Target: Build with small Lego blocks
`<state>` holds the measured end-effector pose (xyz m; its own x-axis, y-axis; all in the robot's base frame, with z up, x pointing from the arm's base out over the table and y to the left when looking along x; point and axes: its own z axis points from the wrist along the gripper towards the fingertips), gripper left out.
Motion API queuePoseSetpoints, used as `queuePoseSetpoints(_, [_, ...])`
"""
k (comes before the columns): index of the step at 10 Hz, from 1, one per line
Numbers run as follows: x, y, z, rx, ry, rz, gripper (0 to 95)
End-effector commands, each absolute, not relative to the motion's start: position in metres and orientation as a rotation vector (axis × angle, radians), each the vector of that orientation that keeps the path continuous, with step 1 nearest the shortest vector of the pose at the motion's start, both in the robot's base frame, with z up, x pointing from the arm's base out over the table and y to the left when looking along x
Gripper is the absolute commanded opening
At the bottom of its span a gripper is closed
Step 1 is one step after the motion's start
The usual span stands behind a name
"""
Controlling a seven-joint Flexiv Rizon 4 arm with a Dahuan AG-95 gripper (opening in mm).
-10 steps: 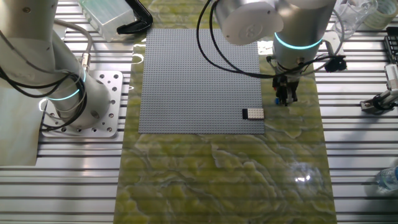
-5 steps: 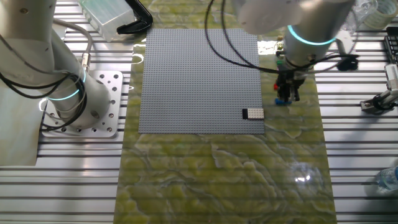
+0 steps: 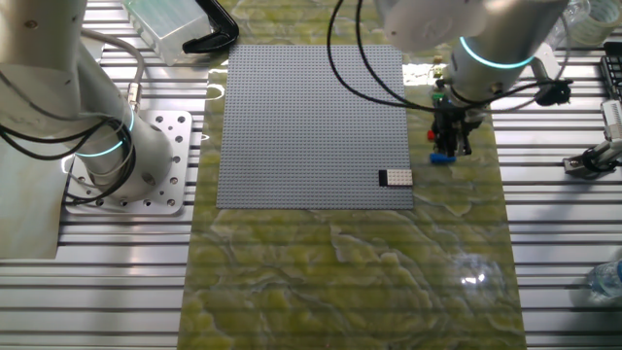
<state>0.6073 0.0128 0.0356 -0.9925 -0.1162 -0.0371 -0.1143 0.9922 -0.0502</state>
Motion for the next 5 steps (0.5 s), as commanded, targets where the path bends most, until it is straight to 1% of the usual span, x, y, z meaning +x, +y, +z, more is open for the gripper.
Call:
queuePoseSetpoints(1, [0.617, 0.011, 0.035, -0.144, 3.080, -0.077, 19.0])
queuePoseSetpoints(5, [0.630, 0.010, 0.028, -0.134, 3.082, -0.088, 19.0])
